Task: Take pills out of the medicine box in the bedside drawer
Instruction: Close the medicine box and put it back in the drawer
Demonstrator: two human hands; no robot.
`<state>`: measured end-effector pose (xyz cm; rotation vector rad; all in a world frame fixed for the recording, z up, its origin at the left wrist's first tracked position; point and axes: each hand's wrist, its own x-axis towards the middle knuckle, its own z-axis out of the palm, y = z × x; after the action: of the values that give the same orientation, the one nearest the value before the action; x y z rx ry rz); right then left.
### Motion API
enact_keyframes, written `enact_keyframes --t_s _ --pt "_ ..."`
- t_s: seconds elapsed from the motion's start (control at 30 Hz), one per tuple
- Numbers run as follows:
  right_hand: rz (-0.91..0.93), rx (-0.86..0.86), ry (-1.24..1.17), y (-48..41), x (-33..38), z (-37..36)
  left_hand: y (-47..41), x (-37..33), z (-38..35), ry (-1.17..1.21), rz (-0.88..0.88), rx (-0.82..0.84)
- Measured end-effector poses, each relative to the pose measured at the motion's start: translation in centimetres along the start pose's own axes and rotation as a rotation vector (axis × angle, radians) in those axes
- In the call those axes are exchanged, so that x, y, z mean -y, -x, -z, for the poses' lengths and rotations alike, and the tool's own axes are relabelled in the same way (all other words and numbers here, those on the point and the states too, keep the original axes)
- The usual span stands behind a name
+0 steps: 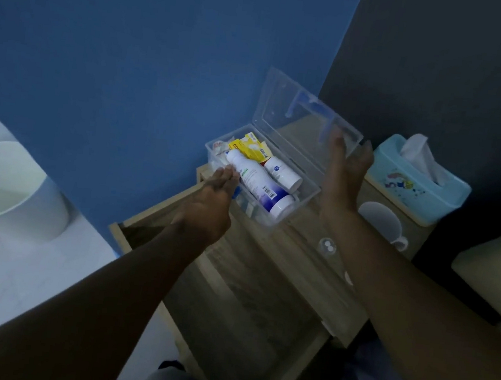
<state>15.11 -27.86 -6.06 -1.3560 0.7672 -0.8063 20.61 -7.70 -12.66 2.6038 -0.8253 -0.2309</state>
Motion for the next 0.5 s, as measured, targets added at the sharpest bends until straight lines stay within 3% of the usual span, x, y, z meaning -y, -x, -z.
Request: enact_keyframes --t_s 0.17,0.33,0.5 --pt "0.221 0.149 0.383 3.2 -1.3 0.4 0.7 -0.3 0.2 0.073 0.032 0.03" --pt "0.505 0.327 0.57 5.6 -3.5 1.6 3.6 0.7 -0.3 0.153 0.117 -0.128" --pt "0.678 0.419 0.791 6.4 -3.8 1.3 3.8 1.4 -0.1 0.202 0.153 -0.168"
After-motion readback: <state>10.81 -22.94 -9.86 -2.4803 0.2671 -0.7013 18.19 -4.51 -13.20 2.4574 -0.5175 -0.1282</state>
